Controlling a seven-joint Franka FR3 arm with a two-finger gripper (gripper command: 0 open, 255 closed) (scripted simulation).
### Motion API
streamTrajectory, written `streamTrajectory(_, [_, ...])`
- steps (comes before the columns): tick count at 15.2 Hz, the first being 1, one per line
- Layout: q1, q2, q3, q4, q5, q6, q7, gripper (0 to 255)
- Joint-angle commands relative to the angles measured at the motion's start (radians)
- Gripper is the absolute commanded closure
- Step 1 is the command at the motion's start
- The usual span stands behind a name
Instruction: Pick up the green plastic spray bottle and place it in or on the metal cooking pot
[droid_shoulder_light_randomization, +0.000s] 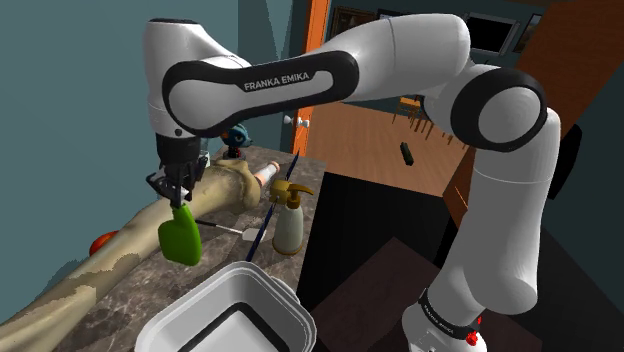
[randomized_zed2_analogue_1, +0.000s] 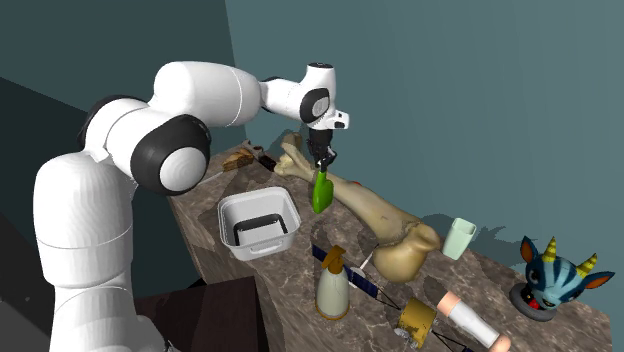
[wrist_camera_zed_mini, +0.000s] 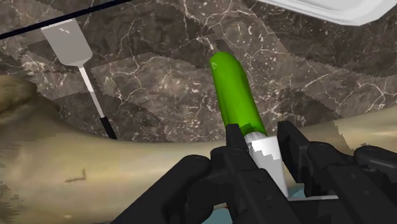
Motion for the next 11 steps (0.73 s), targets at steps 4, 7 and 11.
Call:
streamTrajectory(4, [0.002,-0.008,0.002,0.059,0.004,-0.066,-0.001,255])
streamTrajectory(7, [0.003,-0.01,0.003,0.097,0.004,-0.106,-0.002,255])
streamTrajectory(11, [0.007,-0.008,0.004,0.152,0.004,-0.16,-0.001,255])
